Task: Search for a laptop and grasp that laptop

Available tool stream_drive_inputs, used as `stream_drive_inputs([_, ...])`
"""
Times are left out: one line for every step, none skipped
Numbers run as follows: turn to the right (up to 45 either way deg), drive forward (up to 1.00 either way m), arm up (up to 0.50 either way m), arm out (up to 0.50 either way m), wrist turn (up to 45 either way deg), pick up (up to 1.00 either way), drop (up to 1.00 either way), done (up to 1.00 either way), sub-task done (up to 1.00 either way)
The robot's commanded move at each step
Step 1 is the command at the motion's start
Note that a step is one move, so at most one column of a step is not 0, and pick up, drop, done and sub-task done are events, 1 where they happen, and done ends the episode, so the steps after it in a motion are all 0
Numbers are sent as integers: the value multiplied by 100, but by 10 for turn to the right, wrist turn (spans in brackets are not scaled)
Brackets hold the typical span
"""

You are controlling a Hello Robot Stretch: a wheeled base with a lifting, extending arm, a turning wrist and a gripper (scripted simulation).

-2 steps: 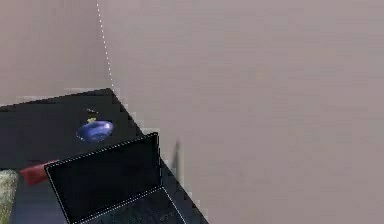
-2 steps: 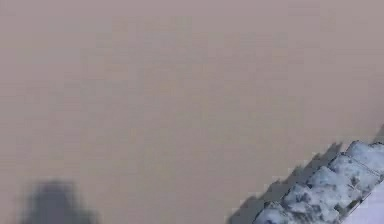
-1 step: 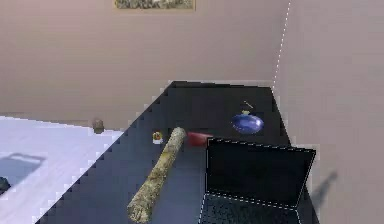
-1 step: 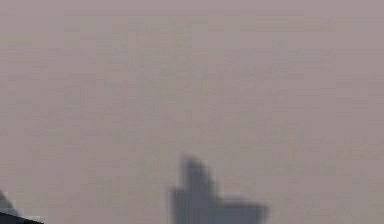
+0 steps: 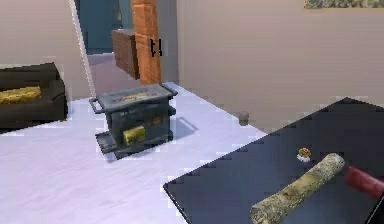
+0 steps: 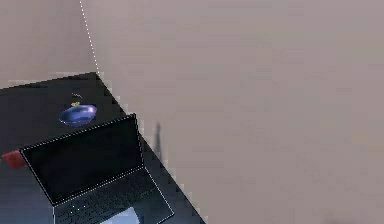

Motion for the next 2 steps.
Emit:
stream_drive_inputs([-210, 0, 0, 0, 0, 0, 0, 0, 0])
stream_drive_inputs([0, 0, 50, 0, 0, 0, 0, 0, 0])
